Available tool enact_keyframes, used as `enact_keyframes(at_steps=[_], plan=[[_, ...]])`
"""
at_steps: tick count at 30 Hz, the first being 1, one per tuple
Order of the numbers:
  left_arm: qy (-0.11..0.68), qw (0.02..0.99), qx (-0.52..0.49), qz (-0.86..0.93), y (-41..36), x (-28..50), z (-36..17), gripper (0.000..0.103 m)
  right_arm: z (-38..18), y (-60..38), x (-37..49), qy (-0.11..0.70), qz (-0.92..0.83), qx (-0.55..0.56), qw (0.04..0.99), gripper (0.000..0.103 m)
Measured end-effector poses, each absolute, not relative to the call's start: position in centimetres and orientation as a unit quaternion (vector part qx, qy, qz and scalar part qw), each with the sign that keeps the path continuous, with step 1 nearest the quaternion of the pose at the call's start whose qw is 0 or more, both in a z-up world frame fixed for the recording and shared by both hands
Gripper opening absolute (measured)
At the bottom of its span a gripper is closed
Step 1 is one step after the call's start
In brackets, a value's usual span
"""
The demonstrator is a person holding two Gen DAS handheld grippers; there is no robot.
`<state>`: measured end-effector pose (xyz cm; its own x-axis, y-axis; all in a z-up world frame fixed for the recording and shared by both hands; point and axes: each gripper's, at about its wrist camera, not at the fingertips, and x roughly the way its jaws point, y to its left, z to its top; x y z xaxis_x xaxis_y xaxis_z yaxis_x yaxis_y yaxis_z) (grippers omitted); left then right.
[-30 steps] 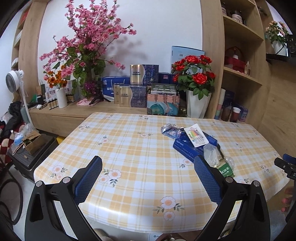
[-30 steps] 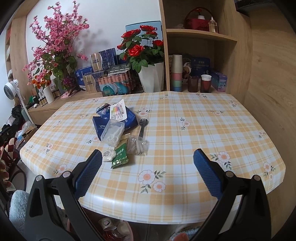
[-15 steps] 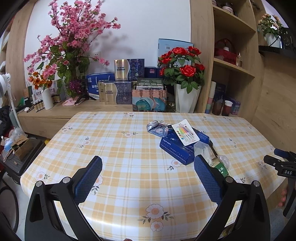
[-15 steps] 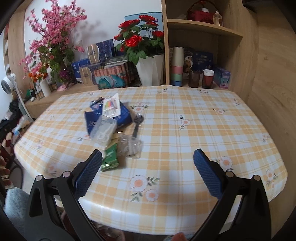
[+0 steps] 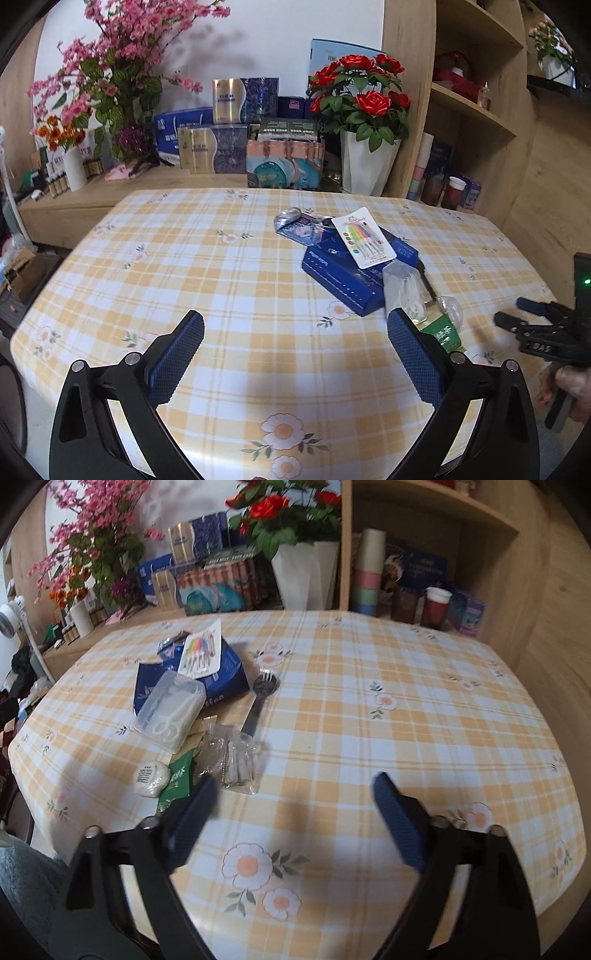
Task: Collect trash
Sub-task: 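Move the right gripper to the small clear plastic bag and grasp it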
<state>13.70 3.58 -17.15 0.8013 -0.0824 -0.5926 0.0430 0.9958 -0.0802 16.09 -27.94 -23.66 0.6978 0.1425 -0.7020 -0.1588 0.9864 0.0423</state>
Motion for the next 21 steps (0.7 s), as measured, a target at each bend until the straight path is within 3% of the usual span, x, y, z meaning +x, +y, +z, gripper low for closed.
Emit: enact_keyframes(at_steps=[9,18,21], plan=[[0.326,0.944,-0.019,-0.046,1.8,15.3,-18.2,0.096,-25.9,-25.4,20.2,0.419,0.113,-0.004,0.901,0.066],[0.348,0.935,-0.027,-0.066,1.0,16.5,-19.4,0.082,-27.0,-23.1,21.8,0.431,0.147,-0.008,0.89,0.059],[0.353,0.932,-0.026,-0.075,0.5,16.5,-19.7,0.08,-27.3,-23.1,21.8,0.439,0.165,0.003,0.883,0.044]])
